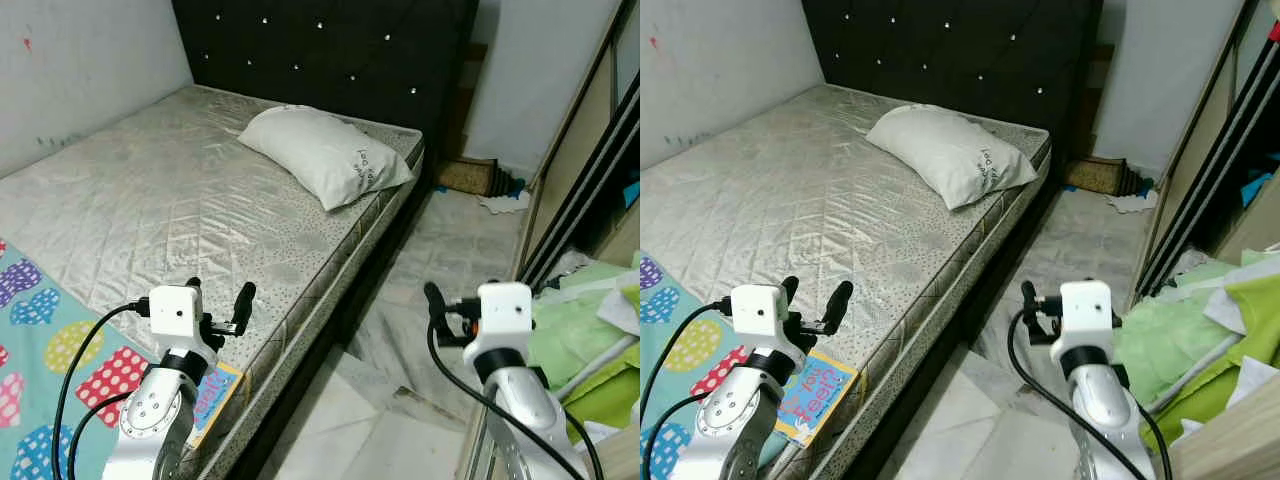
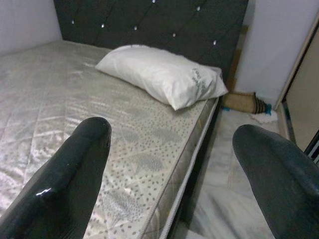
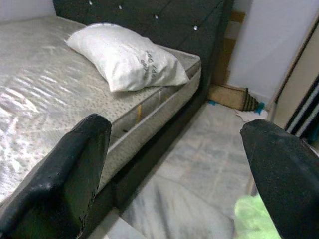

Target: Clean up the room

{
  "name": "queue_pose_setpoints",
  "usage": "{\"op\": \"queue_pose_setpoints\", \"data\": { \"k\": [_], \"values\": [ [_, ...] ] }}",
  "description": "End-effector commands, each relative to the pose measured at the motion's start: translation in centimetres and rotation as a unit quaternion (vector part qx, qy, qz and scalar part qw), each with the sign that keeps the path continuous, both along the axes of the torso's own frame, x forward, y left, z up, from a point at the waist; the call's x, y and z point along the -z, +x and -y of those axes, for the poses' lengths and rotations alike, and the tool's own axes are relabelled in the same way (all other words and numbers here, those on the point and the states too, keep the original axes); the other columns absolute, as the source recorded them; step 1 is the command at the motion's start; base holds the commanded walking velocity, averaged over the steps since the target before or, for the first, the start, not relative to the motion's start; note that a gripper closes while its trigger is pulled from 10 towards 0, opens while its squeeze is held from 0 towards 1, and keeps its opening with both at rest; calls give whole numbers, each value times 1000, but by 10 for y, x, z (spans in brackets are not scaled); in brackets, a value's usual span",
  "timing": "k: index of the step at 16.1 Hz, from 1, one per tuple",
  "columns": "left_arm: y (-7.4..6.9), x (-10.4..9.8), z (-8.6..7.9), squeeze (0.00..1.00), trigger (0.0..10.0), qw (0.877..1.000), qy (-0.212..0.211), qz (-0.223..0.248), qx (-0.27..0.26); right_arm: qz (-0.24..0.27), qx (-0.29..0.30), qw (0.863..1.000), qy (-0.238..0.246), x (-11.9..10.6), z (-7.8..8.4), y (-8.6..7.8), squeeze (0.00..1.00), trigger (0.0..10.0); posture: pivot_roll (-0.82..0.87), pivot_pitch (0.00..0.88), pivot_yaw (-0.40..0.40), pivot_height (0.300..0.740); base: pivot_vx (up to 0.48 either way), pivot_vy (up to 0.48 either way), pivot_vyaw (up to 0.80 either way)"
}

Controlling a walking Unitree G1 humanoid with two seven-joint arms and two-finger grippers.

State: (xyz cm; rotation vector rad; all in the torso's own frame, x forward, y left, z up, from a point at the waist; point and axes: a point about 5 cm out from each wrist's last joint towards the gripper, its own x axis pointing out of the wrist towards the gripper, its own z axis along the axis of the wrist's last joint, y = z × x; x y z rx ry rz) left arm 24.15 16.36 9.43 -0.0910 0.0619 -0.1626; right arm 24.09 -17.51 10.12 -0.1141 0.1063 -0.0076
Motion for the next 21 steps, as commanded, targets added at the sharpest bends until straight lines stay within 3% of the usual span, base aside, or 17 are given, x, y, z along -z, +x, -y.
{"op": "queue_pose_setpoints", "data": {
  "k": [1, 3, 5, 7, 9, 10, 11, 12, 14, 15, 16, 19, 21],
  "values": [
    [-1, 6, -3, 0, 10000, 1000, 10, -8, -2, -8, 3, 1000, -3, 8, 0, -1, 0, 10000, -165, 0, 52, 740, 0, 0, 0],
    [1, 6, -2, 0, 10000, 1000, 12, -7, -6, -18, -6, 1000, -17, 13, 3, 1, 0, 10000, -146, 0, 45, 740, 0, 0, 0],
    [-16, 16, -11, 0, 10000, 999, 24, -32, -18, -29, 1, 999, -15, 15, 8, -5, 0, 10000, -137, 0, 26, 740, 0, 0, 0],
    [-19, 14, -14, 0, 10000, 999, 29, -27, -19, -18, -9, 1000, -10, 8, 3, -1, 0, 10000, -129, 0, 18, 740, 0, 0, 0],
    [-10, 5, -13, 0, 10000, 999, 26, -11, -22, -2, -5, 1000, -7, 1, 3, 8, 0, 10000, -135, 0, 30, 740, 0, 0, 0],
    [5, -7, -8, 0, 10000, 1000, 19, 15, -15, 25, -4, 1000, 3, -11, 0, 21, 0, 10000, -158, 0, 46, 740, 0, 0, 0],
    [12, -3, -4, 0, 10000, 1000, 21, 20, -7, 40, -14, 999, -17, -12, -2, 26, 0, 10000, -171, 0, 57, 740, 0, 0, 0],
    [12, 3, -4, 0, 10000, 1000, 18, 8, -23, 35, -3, 999, -40, -7, 5, 22, 0, 10000, -175, 0, 47, 740, 0, 0, 0],
    [11, -7, 2, 0, 10000, 1000, 12, 23, -3, 39, -14, 999, -29, -17, 6, 20, 0, 10000, -177, 0, 48, 740, 0, 0, 0],
    [12, 2, 1, 0, 10000, 999, 34, 18, 2, 41, -46, 996, -69, -11, 3, 17, 0, 10000, -191, 0, 56, 740, 0, 0, 0],
    [16, 6, -4, 0, 10000, 999, 19, 9, -25, 31, -27, 998, -52, -7, 4, 19, 0, 10000, -192, 0, 55, 740, 0, 0, 0],
    [30, -2, -1, 0, 10000, 999, 25, 30, -17, 35, -30, 998, -43, -5, -8, 27, 0, 10000, -173, 0, 52, 740, 0, 0, -179],
    [31, -3, -3, 0, 10000, 999, 26, 31, -18, 35, -41, 998, -41, -5, -13, 28, 0, 10000, -174, 0, 54, 740, 0, 0, -538]
  ]
}}
